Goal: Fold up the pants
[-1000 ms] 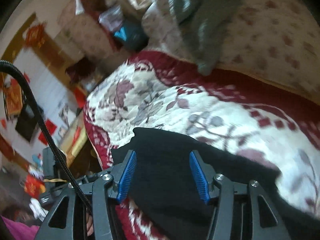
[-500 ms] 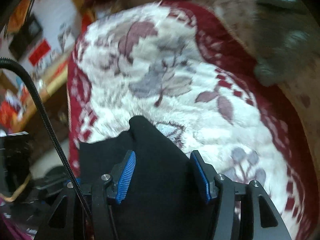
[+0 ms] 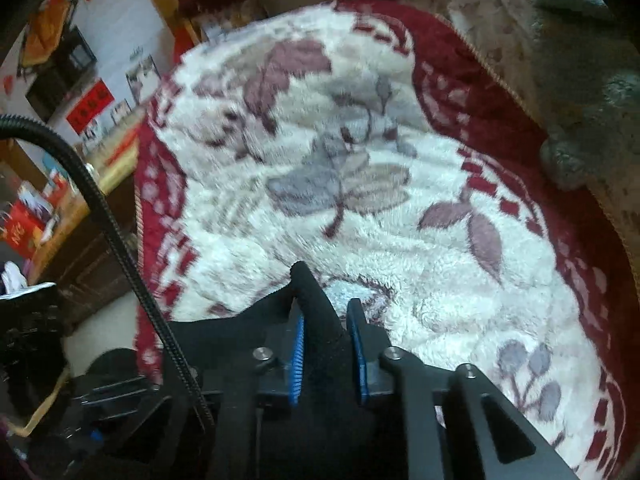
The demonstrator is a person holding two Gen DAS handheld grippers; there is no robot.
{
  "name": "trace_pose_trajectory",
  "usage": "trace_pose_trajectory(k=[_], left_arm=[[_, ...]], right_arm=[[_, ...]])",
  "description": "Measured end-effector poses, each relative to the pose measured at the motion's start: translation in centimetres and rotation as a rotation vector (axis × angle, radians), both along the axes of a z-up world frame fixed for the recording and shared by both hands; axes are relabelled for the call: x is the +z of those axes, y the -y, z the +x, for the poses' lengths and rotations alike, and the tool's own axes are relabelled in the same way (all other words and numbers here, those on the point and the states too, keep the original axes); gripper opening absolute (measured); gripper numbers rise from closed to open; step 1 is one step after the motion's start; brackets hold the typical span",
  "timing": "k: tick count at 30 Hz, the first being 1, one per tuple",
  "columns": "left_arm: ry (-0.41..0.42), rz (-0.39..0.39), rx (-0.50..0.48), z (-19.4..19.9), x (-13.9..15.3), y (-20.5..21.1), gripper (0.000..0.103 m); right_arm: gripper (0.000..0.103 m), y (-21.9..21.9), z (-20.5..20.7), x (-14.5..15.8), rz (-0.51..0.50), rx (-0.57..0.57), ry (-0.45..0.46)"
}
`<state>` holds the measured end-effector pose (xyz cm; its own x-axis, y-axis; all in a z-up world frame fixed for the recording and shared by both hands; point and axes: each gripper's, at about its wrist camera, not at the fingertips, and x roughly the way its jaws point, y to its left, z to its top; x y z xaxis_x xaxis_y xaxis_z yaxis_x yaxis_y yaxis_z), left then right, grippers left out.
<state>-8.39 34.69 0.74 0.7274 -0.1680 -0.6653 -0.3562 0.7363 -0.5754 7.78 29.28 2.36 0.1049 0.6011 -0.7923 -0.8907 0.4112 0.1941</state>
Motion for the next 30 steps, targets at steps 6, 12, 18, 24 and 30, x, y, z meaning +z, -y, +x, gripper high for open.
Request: trace_pose_trajectory(k=[6, 12, 18, 24, 30], left_arm=[[0.092, 0.093, -0.042, -1.6, 4.0, 2.2, 0.019], [0.2, 0.192, -0.134, -2.3, 9.2, 6.8, 0.019], [0.273, 0.257, -0.239, -2.3, 12.3, 12.0, 0.019], [0.289, 0.296, -0.356, -1.8, 13.5, 17.7, 0.019], [0.288, 0.318, -0.477, -1.3, 13.2, 23.3, 0.019]], right_arm=[[0.016, 4.5, -1.7, 4.6, 0.18, -0.047, -0.004], [0.016, 11.4, -2.7, 9.2, 0.357, -0.126, -0.019], [0.016, 18.9, -4.2, 12.0, 0.457, -0.234, 0.026], [0.016, 26.4, -5.1, 12.8, 0.538, -0.35, 0.029], [0.016, 32.9, -6.2, 11.8, 0.588, -0.454, 0.017]])
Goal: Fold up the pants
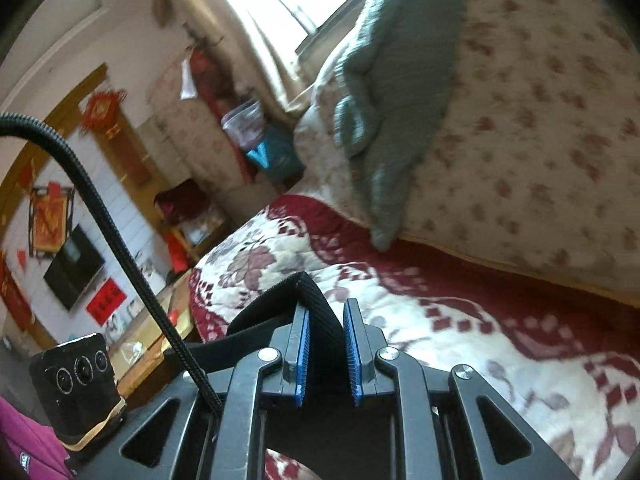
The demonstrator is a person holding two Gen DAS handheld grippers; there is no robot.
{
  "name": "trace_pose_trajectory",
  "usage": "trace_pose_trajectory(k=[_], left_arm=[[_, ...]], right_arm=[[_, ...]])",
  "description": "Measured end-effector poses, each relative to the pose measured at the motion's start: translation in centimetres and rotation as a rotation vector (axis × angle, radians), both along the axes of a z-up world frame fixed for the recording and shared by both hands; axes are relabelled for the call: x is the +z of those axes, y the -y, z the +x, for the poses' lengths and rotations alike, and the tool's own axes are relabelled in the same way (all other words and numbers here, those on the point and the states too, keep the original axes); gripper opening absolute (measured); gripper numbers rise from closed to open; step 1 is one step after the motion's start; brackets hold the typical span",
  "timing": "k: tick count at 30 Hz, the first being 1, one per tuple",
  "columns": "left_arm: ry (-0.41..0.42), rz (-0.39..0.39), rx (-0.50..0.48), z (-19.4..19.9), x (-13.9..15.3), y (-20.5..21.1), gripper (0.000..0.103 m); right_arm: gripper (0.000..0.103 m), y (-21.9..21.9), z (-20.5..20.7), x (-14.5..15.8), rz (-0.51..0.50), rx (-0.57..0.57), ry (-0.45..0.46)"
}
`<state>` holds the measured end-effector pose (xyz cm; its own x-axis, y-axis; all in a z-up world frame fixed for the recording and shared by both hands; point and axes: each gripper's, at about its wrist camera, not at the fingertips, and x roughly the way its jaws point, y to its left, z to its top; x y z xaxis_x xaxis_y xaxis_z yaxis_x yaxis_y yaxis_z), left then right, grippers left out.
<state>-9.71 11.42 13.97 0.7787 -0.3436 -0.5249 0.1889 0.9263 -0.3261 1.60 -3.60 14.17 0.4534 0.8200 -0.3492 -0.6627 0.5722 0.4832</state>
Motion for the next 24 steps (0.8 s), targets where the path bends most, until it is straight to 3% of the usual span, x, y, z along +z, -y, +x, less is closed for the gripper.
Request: trace_pose_trajectory(k=[5, 11, 19, 24], left_arm=[[-0.02, 0.046, -0.087, 0.2, -1.2, 4.8, 0.019], [-0.09, 0.113, -0.139, 1.7, -4.6, 9.7, 0.019], [-0.18, 0.171, -0.158, 2.7, -7.9, 12.4, 0.019], [-0.194, 0.197, -0.149, 2.7, -8.4, 13.0, 0.019]], right_arm=[[0.016, 4.9, -0.9, -1.5, 0.029, -0.073, -0.029], [0.015, 10.2, -1.3, -5.6, 0.044, -0.169, -0.097], [0.015, 14.7, -1.0, -11.8, 0.095, -0.253, -0.226], [0.015, 15.8, -1.5, -12.9, 0.108, -0.276, -0.257]])
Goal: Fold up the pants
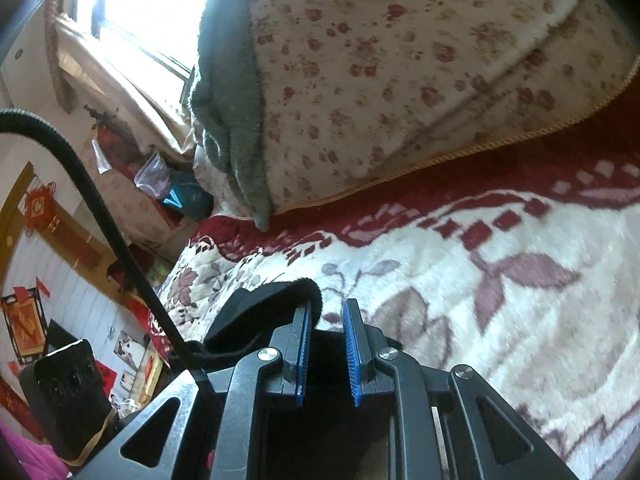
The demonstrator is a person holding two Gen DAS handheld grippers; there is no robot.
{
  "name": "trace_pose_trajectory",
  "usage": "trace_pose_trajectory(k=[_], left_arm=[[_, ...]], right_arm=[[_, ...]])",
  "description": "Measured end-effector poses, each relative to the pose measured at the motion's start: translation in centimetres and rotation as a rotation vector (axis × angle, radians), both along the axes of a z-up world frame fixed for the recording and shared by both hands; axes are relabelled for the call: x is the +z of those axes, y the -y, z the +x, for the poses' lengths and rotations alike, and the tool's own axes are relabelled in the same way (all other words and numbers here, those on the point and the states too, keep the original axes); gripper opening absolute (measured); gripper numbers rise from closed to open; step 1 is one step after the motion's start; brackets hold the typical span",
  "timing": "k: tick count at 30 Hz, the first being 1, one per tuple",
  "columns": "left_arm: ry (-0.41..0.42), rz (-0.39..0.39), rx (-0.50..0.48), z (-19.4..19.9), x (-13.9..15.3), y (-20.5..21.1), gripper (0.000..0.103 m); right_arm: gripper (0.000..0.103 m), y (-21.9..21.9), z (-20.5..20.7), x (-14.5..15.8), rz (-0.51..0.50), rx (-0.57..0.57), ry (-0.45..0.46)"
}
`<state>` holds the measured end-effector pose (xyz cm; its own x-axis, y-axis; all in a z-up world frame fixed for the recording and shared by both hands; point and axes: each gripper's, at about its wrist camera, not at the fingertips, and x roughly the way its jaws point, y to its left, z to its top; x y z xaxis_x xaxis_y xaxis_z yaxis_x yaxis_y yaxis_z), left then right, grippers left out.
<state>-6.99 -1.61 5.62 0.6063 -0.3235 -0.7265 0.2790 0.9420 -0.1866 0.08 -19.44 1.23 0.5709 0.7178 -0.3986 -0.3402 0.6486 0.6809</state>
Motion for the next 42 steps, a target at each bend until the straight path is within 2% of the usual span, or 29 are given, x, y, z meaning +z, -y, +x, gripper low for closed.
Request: trace_pose_trajectory(k=[4, 9, 13, 19, 20, 21, 23, 27, 34, 35, 36, 38, 42], left_arm=[[-0.009, 0.012, 0.011, -0.2, 0.0, 0.0, 0.02], [-0.008, 0.033, 0.018, -0.5, 0.3, 0.1, 0.02], [0.004, 0.05, 0.026, -1.3, 0.8, 0.2, 0.02], [0.053, 0.074, 0.007, -3.0, 1.5, 0.4, 0.021], [0.052, 0.071, 0.0, -3.1, 1.5, 0.4, 0.023], [0.05, 0.059, -0.006, -3.1, 1.5, 0.4, 0.031], [0.042, 0.021, -0.029, -3.3, 1.7, 0.4, 0.036], [0.051, 0.027, -0.059, -3.6, 2.0, 1.0, 0.036], [-0.004, -0.103, -0.085, -3.5, 3.6, -4.0, 0.039], [0.006, -0.107, -0.085, -3.7, 3.9, -4.9, 0.041], [0.019, -0.098, -0.083, -3.9, 4.2, -5.7, 0.047], [0.043, -0.094, -0.079, -4.3, 4.5, -7.1, 0.055], [0.047, -0.089, -0.072, -4.1, 4.0, -7.8, 0.056]], right_arm=[[0.016, 0.8, -0.5, -0.2, 0.003, -0.04, -0.031], [0.027, 2.2, -1.5, 0.1, 0.04, -0.084, -0.054], [0.041, 2.5, -2.7, 0.7, 0.053, -0.085, -0.061], [0.044, 2.5, -4.0, 1.0, 0.076, -0.085, -0.072], [0.046, 2.6, -4.2, 1.0, 0.082, -0.087, -0.076], [0.046, 2.6, -4.2, 0.9, 0.09, -0.09, -0.082], [0.046, 2.7, -4.5, 0.8, 0.106, -0.093, -0.094], [0.048, 2.8, -5.3, 0.6, 0.136, -0.089, -0.114], [0.053, 2.9, -6.1, 0.5, 0.204, -0.07, -0.148], [0.054, 2.8, -6.1, 0.5, 0.213, -0.069, -0.153], [0.055, 2.7, -6.1, 0.4, 0.224, -0.067, -0.161], [0.063, 2.4, -6.0, 0.3, 0.247, -0.056, -0.171], [0.065, 1.4, -5.1, 0.1, 0.214, -0.046, -0.194]])
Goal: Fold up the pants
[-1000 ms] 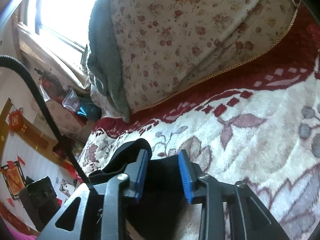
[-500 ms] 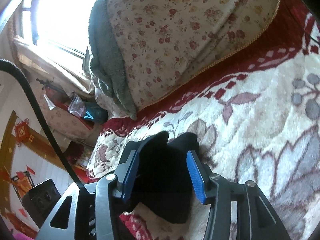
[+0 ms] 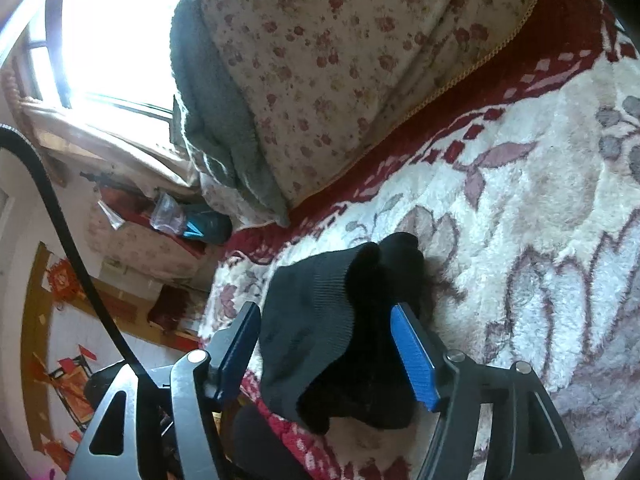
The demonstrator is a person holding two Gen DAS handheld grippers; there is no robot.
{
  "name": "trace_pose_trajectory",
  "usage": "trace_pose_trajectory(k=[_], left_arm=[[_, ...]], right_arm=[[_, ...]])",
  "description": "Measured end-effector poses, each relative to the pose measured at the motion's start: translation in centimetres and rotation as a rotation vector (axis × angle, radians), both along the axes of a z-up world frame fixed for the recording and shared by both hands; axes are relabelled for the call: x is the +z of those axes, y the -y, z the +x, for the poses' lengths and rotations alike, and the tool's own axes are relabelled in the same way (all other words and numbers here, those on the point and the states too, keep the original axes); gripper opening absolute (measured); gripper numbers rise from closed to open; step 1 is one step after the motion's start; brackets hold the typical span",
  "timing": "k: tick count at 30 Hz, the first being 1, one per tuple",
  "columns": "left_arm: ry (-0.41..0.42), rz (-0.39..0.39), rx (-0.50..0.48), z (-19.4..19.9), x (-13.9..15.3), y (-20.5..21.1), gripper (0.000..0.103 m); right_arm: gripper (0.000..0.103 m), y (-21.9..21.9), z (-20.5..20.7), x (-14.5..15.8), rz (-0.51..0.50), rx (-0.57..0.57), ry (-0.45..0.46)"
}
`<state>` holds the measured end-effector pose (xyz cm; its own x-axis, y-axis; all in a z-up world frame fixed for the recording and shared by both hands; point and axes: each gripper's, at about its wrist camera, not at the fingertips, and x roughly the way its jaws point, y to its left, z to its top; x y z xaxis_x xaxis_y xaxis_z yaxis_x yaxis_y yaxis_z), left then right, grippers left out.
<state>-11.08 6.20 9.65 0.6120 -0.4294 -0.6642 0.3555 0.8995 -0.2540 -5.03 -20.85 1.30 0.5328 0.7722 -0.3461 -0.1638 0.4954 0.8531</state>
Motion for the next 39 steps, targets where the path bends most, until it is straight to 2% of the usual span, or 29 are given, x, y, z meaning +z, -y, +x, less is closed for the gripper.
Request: trace_pose_trajectory(k=[4, 6, 8, 10, 14, 18, 23, 27, 33, 34, 35, 36, 39], left_arm=[[-0.029, -0.013, -0.031, 0.5, -1.0, 1.4, 0.056], [-0.025, 0.001, -0.049, 0.7, -1.5, 2.7, 0.056], [-0.034, 0.003, -0.073, 1.0, -2.3, 4.2, 0.056], [-0.058, 0.006, -0.092, 1.4, -3.2, 5.3, 0.056], [-0.082, -0.003, -0.103, 2.2, -4.3, 7.2, 0.056], [-0.1, -0.069, -0.11, 2.4, -3.8, 7.5, 0.056], [-0.122, -0.07, -0.111, 2.7, -4.8, 7.3, 0.056], [-0.12, -0.042, -0.112, 2.6, -4.1, 6.7, 0.056], [-0.106, -0.052, -0.041, 2.3, -2.4, 3.4, 0.056], [-0.096, -0.046, -0.024, 2.2, -2.1, 2.7, 0.056], [-0.085, -0.041, -0.006, 2.2, -1.8, 1.9, 0.056], [-0.076, -0.037, 0.007, 2.1, -1.6, 1.2, 0.056], [-0.062, -0.028, 0.044, 2.2, -1.1, -1.2, 0.056]], right_arm=[[0.065, -1.4, 1.1, -0.2, -0.057, 0.026, -0.011], [0.06, -2.0, 1.7, 0.0, -0.109, 0.028, 0.004], [0.027, -2.5, 2.0, 0.5, -0.175, 0.033, 0.059], [0.017, -3.1, 2.2, 0.8, -0.234, 0.06, 0.1], [0.01, -3.6, 2.7, 1.2, -0.293, 0.078, 0.141], [0.009, -3.1, 2.7, 2.2, -0.327, 0.067, 0.185], [0.009, -2.3, 3.3, -0.2, -0.366, 0.036, 0.125], [0.012, -1.3, 2.9, -1.1, -0.282, -0.005, 0.105], [0.024, -1.6, 1.2, 1.3, -0.332, -0.029, 0.096], [0.032, -1.8, 0.8, 1.7, -0.335, -0.022, 0.108], [0.044, -2.1, 0.4, 2.1, -0.34, -0.017, 0.116], [0.048, -2.2, 0.0, 2.4, -0.345, -0.015, 0.122], [0.049, -2.4, -0.6, 2.6, -0.328, -0.017, 0.108]])
